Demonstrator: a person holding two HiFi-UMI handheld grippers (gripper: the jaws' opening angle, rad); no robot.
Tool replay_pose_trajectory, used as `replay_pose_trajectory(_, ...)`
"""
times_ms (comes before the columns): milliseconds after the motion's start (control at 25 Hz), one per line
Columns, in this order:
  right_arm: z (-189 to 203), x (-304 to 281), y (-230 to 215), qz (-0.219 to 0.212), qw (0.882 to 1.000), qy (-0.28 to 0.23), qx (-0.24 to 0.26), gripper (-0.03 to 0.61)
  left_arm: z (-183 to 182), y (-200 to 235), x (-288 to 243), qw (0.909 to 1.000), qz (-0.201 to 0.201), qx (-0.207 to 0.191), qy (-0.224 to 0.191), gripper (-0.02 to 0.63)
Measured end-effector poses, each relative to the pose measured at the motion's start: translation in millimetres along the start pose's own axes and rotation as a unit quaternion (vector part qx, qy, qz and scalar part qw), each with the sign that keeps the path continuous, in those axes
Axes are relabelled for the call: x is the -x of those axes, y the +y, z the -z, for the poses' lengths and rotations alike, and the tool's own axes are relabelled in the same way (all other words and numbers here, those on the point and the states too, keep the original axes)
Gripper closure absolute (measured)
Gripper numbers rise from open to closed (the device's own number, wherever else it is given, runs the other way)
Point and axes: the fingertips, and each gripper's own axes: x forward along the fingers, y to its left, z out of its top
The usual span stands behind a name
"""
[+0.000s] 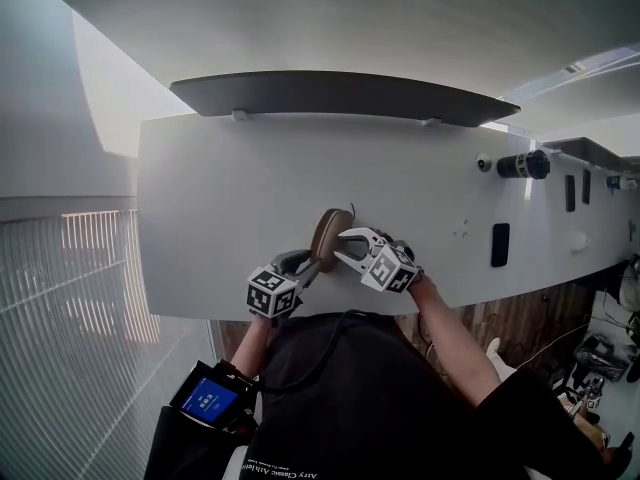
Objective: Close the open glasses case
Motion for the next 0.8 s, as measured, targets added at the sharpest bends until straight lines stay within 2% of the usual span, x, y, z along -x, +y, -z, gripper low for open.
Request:
replay_pose_trajectory(200,-6,-11,-2,-0.007,1.000,0.007,0.010,0.474,3,-1,-6,0.9997,-0.017,-0.004,0.018,0.445)
replay_pose_trajectory(400,-7,-19,-4,-0.007,1.000,0.014,0.014,0.474,9,11,-13,0.9980,-0.048,-0.009,0.040,0.440)
replay_pose_trajectory(600,-5,-28,-8,0.012,0.999,0.028,0.010,0.474,16,24,-17,0.9950,-0.081,-0.012,0.058,0.411)
replay_pose_trajectory(720,-6,-28,-10,0.027,0.999,0.034,0.003,0.476,16,27,-18,0.9947,-0.086,0.001,0.056,0.392)
replay_pose_trajectory(800,-5,-21,-16,0.052,0.998,0.037,-0.008,0.474,16,28,-19,0.9949,-0.085,0.012,0.054,0.383)
